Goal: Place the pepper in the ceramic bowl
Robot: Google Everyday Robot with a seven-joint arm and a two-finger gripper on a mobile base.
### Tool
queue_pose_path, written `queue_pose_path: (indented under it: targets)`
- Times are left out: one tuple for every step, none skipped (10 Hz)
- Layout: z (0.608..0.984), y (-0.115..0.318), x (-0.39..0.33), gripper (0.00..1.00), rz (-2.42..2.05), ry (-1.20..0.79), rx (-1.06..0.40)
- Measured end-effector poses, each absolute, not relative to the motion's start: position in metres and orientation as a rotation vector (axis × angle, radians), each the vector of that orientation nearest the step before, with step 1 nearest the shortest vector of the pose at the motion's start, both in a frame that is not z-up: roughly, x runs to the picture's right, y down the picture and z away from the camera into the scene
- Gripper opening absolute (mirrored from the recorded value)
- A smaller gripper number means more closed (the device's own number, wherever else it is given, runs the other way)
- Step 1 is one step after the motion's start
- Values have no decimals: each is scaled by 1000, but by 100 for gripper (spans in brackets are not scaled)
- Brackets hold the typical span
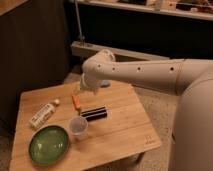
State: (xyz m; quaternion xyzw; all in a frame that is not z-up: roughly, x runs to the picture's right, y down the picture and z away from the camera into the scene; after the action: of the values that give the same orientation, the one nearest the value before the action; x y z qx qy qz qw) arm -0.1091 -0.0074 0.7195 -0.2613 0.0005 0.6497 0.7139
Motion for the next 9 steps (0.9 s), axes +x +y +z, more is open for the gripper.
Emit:
queue_pose_path:
  targets:
    - [711,-16,-116,65,1411,-3,-578]
    - [705,-24,-125,65,1384,0,-583]
    - [703,-30,-131,65,1368,11,-589]
    - [706,-32,-134,65,1359,28,-593]
    - [714,-34,-140,65,1348,48,-601]
    - [723,-31,-146,65,1338,65,-612]
    - [742,-22,-158,65,1323,90,-629]
    - [759,-13,-161,65,1315,110,-636]
    - [779,-1,-165,65,1307,134,-646]
